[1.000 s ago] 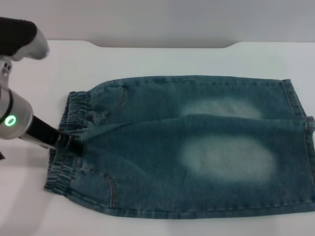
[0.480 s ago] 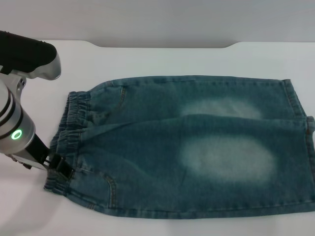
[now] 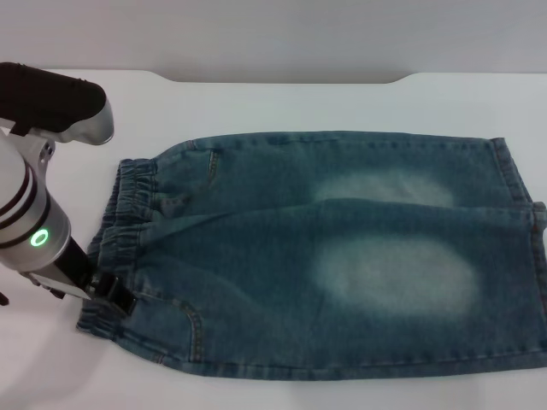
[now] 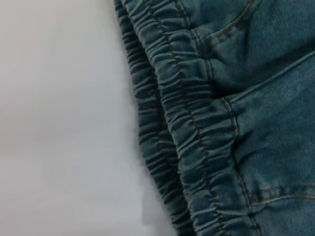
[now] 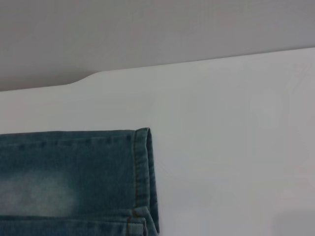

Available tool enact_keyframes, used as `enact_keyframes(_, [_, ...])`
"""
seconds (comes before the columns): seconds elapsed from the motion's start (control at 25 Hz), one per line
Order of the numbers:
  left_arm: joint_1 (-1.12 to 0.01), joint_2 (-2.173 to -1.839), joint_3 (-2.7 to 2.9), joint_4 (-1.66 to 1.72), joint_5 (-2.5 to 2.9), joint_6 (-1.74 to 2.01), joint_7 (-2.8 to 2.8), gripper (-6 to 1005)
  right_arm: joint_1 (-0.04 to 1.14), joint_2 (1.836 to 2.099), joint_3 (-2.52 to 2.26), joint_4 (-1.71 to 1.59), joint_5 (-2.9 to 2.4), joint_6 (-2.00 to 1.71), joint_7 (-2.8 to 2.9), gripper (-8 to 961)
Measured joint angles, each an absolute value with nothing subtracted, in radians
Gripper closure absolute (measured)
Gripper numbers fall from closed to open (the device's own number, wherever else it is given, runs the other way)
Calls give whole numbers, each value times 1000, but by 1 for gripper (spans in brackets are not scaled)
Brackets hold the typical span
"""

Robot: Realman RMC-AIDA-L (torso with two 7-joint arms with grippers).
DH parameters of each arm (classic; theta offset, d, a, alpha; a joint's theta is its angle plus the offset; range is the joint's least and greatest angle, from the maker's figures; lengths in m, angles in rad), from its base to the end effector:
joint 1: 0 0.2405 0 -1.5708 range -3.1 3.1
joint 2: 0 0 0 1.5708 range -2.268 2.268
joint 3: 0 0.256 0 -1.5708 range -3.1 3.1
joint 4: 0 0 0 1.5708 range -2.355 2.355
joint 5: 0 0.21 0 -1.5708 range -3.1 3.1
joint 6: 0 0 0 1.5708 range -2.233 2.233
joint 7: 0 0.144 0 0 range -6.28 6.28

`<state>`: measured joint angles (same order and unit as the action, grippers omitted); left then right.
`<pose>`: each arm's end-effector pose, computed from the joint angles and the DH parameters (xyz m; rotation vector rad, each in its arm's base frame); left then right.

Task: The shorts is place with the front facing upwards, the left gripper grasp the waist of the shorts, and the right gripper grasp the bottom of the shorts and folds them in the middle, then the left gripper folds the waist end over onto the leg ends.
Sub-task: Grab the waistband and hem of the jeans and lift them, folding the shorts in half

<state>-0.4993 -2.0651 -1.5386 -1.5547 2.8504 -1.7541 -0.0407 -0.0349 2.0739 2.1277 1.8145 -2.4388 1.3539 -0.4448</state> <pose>-0.1993 0.3139 0.0124 -2.0495 -1.3611 0.7390 0.3028 0.2581 0.1476 -1.7805 1.3444 0.0417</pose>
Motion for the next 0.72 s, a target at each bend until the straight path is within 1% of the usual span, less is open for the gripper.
enact_keyframes(0.72, [-492, -2061, -1525, -1494, 2803, -1710, -34, 148, -35, 2075, 2121, 1825, -2434, 1363, -445, 385])
